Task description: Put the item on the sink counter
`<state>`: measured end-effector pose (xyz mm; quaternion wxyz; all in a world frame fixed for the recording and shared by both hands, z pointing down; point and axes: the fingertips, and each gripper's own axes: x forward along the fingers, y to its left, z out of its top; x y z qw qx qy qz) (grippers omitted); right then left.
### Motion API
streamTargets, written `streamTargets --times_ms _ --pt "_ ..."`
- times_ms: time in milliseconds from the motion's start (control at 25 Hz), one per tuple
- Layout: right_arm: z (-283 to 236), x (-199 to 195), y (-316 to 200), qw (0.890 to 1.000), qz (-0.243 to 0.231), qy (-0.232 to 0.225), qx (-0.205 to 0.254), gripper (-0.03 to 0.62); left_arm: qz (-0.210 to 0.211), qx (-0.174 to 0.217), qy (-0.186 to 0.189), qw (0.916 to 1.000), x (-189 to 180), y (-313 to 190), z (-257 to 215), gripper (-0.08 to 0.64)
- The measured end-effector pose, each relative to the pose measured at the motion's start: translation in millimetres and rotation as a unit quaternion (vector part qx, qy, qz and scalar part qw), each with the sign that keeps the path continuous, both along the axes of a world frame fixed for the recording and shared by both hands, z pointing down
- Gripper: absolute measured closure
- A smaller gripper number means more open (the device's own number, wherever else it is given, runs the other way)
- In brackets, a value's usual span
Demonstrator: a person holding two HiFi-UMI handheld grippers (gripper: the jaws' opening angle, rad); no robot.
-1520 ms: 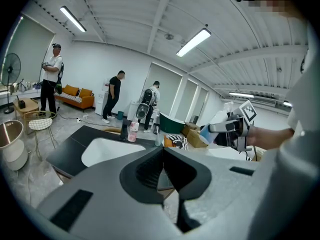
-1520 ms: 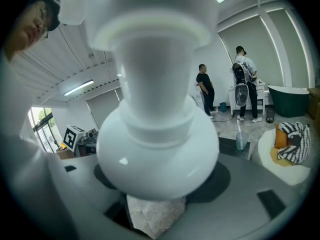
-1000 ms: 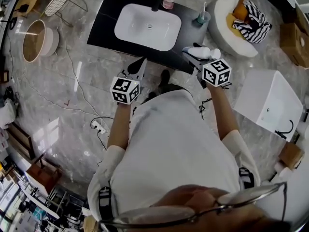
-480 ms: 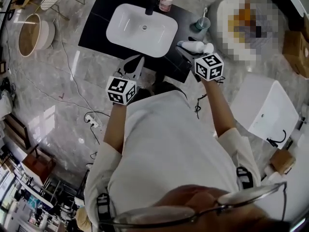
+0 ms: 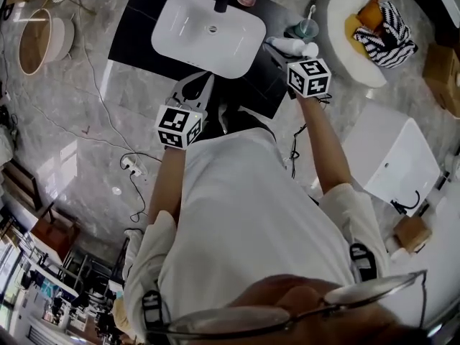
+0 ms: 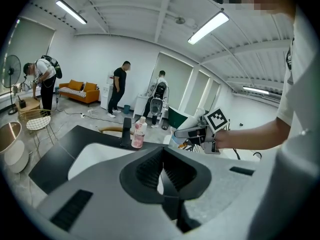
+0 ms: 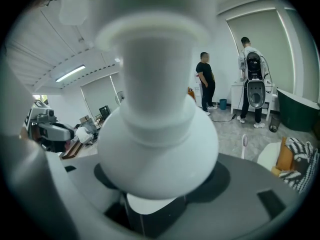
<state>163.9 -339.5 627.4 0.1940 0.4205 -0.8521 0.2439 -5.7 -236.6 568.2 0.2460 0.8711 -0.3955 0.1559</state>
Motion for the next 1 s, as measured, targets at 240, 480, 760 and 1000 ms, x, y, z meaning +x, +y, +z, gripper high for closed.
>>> streamTargets --times_ms 240,480,760,1000 --pt "29.6 5.2 -29.4 0.999 0.042 0.031 -0.004 0.276 0.02 -0.007 0.003 0.9998 -3.8 -23.9 10.4 0.555" --pt "65.1 8.3 -62.4 0.995 0.076 0.057 -0.021 0.276 0.046 -0.017 0.003 0.9988 -9.6 -63.1 25.4 0.555" --pt "108.8 9.1 -96.7 0.99 0.11 0.079 -0.038 0.278 0.075 -0.026 0.004 0.9969 -15.9 -104.2 51.4 0.555" --pt "143.0 15.5 -116.3 0.984 0.143 0.094 -0.052 0.278 0.098 -0.036 0.006 0.9945 -10.3 -122.4 66.4 0.555"
